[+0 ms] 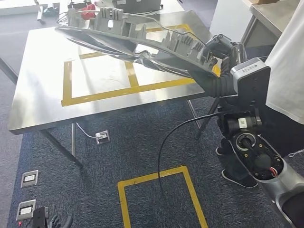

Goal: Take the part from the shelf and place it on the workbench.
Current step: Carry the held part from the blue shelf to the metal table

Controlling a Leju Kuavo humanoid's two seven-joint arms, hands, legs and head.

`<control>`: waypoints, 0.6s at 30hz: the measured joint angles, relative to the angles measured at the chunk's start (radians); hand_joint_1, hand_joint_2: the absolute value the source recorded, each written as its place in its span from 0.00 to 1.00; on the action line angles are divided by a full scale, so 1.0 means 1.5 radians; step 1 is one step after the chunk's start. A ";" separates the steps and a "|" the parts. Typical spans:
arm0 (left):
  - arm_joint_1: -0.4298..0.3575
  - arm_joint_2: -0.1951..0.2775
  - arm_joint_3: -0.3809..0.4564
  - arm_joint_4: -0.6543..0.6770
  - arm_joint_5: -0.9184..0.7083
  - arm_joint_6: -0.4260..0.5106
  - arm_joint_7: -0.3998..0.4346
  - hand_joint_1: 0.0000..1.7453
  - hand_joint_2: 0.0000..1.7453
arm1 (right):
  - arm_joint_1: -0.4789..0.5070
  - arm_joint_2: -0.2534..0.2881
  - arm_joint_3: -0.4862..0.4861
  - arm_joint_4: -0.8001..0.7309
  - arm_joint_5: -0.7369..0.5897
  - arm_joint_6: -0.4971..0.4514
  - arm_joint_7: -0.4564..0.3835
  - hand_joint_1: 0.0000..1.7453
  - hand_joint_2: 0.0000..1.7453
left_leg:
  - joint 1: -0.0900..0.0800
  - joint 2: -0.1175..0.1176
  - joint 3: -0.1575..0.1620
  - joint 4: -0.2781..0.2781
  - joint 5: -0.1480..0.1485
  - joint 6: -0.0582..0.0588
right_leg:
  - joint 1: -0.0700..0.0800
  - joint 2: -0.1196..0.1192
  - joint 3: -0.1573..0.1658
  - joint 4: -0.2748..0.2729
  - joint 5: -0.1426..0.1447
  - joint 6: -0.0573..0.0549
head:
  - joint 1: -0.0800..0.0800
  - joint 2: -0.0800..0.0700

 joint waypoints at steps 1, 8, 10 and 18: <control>0.000 0.000 0.000 0.000 0.000 0.000 0.000 0.00 1.00 | 0.000 0.000 0.000 0.000 -0.001 0.000 -0.001 1.00 1.00 | 0.000 0.000 0.004 0.001 -0.005 0.001 | 0.000 0.000 -0.027 0.036 -0.016 0.001 | 0.003 0.000; 0.002 -0.003 0.000 0.000 0.000 -0.002 0.000 0.00 1.00 | 0.000 0.000 0.002 0.002 -0.002 -0.002 -0.002 1.00 1.00 | -0.002 -0.005 0.037 0.010 -0.043 -0.010 | 0.005 -0.001 -0.013 -0.124 0.105 -0.013 | 0.014 0.000; 0.002 -0.003 0.000 0.000 0.001 -0.002 0.000 0.00 1.00 | 0.000 0.000 0.002 0.003 -0.002 -0.003 -0.003 1.00 1.00 | -0.004 -0.006 0.039 0.013 -0.048 -0.017 | 0.007 0.000 -0.008 -0.132 0.101 -0.023 | 0.011 0.000; 0.000 -0.002 0.000 -0.001 0.000 -0.006 -0.002 0.00 1.00 | 0.001 0.000 0.003 0.003 -0.001 -0.007 -0.002 1.00 1.00 | 0.006 0.004 -0.076 0.209 -0.116 -0.043 | -0.001 -0.002 0.015 -0.138 0.092 -0.036 | -0.008 0.000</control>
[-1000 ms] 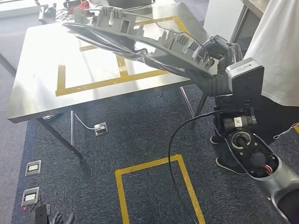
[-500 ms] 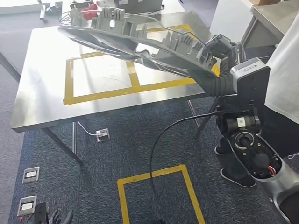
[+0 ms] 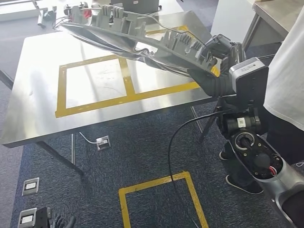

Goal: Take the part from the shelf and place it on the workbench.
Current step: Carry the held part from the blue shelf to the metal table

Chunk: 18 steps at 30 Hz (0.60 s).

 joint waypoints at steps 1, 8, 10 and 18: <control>0.000 0.000 0.000 0.000 0.000 0.000 0.000 0.00 1.00 | 0.001 0.000 0.000 0.000 0.000 0.000 0.001 1.00 1.00 | 0.001 0.001 0.003 -0.022 0.021 0.001 | 0.000 0.001 0.004 0.000 -0.003 0.001 | -0.001 0.000; -0.001 0.001 0.000 0.000 -0.001 0.000 0.001 0.00 1.00 | -0.002 0.000 0.001 -0.001 0.005 -0.005 0.012 1.00 1.00 | -0.004 0.002 0.068 -0.196 0.104 0.022 | 0.002 0.002 0.016 0.000 -0.020 0.022 | -0.005 0.000; -0.002 0.001 0.000 0.000 -0.001 -0.001 0.001 0.00 1.00 | -0.003 0.000 0.001 -0.001 0.007 -0.005 0.015 1.00 1.00 | -0.002 0.002 0.074 -0.201 0.104 0.029 | 0.001 0.001 0.008 0.022 -0.037 0.028 | -0.001 0.000; -0.001 -0.001 0.000 0.000 -0.001 -0.001 0.001 0.00 1.00 | -0.006 0.000 0.003 -0.001 0.009 -0.008 0.019 1.00 1.00 | -0.005 -0.001 0.097 -0.197 0.082 0.037 | 0.001 0.000 -0.068 0.124 -0.028 0.028 | 0.020 0.000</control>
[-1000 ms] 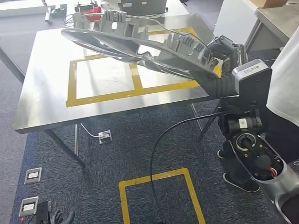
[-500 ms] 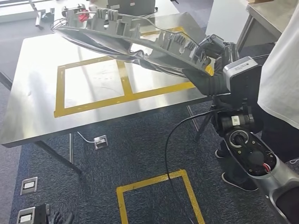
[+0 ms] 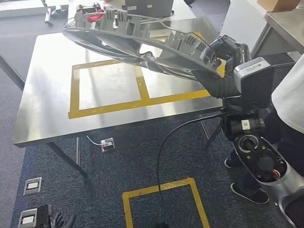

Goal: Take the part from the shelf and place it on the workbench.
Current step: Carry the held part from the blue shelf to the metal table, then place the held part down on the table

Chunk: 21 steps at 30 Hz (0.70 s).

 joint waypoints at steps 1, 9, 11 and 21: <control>0.000 -0.001 0.000 0.000 0.000 0.000 0.000 0.00 1.00 | -0.001 0.000 0.000 0.000 0.000 0.000 0.000 1.00 1.00 | -0.001 -0.001 0.003 0.003 -0.005 -0.003 | 0.001 0.000 0.020 -0.047 0.022 -0.003 | 0.001 0.000; -0.002 -0.002 0.000 0.000 0.000 -0.001 -0.001 0.00 1.00 | -0.005 0.000 0.000 0.000 0.002 -0.002 0.001 1.00 1.00 | 0.000 0.002 -0.035 0.090 -0.054 -0.029 | -0.001 0.001 0.064 -0.118 0.023 -0.021 | -0.014 0.000; -0.001 -0.001 0.000 0.000 -0.001 -0.001 -0.001 0.00 1.00 | -0.005 0.000 0.001 0.000 0.002 -0.003 0.001 1.00 1.00 | 0.003 0.003 -0.088 0.180 -0.083 -0.035 | -0.001 0.001 0.070 -0.118 0.016 -0.023 | -0.020 0.000; 0.001 0.001 0.000 0.000 0.000 -0.001 -0.001 0.00 1.00 | -0.005 0.000 0.006 0.001 0.002 -0.007 0.000 1.00 1.00 | -0.002 0.002 -0.030 0.006 0.016 -0.008 | 0.000 0.003 0.120 -0.122 -0.022 0.001 | -0.025 0.000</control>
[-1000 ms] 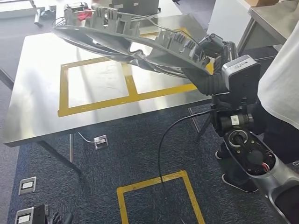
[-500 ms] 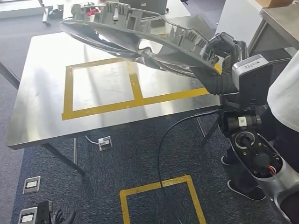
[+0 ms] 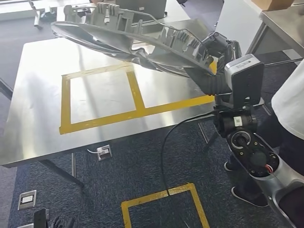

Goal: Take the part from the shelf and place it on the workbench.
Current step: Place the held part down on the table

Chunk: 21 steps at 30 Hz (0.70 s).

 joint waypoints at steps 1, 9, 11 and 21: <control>0.000 0.000 0.000 0.000 0.000 0.000 0.000 0.00 1.00 | 0.000 0.000 0.000 0.000 0.000 0.000 0.000 1.00 1.00 | 0.001 -0.001 0.008 -0.005 -0.002 0.004 | 0.000 -0.001 -0.002 0.012 -0.003 0.003 | 0.001 0.000; 0.002 0.001 0.000 0.000 0.000 0.000 0.000 0.00 1.00 | 0.003 0.000 0.001 0.002 -0.003 0.000 -0.005 1.00 1.00 | -0.002 -0.004 0.064 -0.012 -0.038 0.014 | 0.002 -0.002 -0.124 0.132 0.000 0.000 | 0.023 0.000; 0.001 -0.001 0.000 0.000 -0.001 0.001 0.002 0.00 1.00 | 0.004 0.000 0.001 0.003 -0.003 0.000 -0.006 1.00 1.00 | -0.003 -0.005 0.077 -0.011 -0.050 0.010 | 0.007 -0.003 -0.105 0.045 0.060 -0.009 | 0.024 0.000; -0.003 0.000 0.000 0.000 -0.005 0.007 0.009 0.00 1.00 | 0.005 0.000 0.001 0.004 -0.003 -0.002 -0.006 1.00 1.00 | 0.005 -0.001 -0.030 0.176 -0.124 -0.026 | 0.003 -0.003 -0.065 -0.010 0.067 -0.029 | 0.007 0.000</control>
